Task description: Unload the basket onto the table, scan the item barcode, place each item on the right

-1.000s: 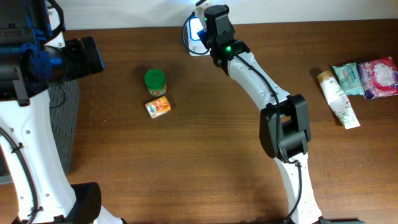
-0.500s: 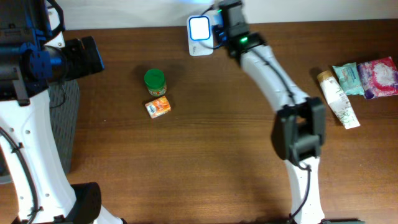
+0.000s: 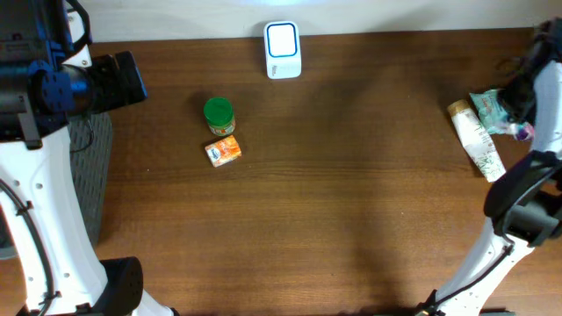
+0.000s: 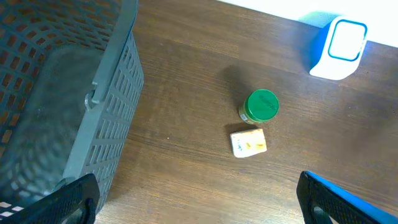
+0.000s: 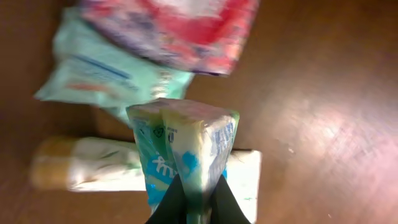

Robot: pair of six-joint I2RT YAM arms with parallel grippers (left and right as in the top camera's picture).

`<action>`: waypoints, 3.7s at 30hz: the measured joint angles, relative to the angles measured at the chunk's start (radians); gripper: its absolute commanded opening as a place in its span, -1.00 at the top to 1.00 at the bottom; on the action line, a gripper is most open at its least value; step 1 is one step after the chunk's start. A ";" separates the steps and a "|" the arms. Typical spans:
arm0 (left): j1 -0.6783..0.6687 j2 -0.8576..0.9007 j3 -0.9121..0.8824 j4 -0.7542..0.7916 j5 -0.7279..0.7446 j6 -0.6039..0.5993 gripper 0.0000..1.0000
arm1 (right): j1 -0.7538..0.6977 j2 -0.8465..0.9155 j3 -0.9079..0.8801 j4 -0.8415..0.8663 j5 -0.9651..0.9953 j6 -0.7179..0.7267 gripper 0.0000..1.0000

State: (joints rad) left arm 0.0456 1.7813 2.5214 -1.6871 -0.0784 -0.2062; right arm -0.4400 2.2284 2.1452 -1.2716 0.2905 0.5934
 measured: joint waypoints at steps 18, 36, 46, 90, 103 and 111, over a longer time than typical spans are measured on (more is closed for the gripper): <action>0.000 0.000 0.000 0.000 0.000 0.000 -0.98 | -0.067 0.000 -0.176 0.144 -0.006 -0.082 -0.65; 0.000 0.000 0.000 0.000 0.000 0.000 -0.98 | 0.764 -0.207 -0.149 0.233 -0.633 -0.502 -0.97; 0.000 0.000 0.000 0.000 0.000 0.000 -0.98 | 1.066 -0.087 -0.149 0.349 -0.552 -0.512 -0.25; 0.000 0.000 0.000 0.000 0.000 0.000 -0.99 | 0.867 0.033 -0.131 0.162 -0.552 -0.747 -0.87; 0.000 0.000 0.000 0.000 0.000 0.000 -0.98 | 0.873 0.149 -0.150 0.278 -0.705 -1.075 -0.09; 0.000 0.000 0.000 0.000 0.000 0.000 -0.98 | 0.873 0.169 -0.153 0.240 -0.719 -1.014 0.03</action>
State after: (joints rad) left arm 0.0456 1.7813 2.5214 -1.6871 -0.0784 -0.2062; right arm 0.4332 2.3970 1.9923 -1.0317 -0.4290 -0.4206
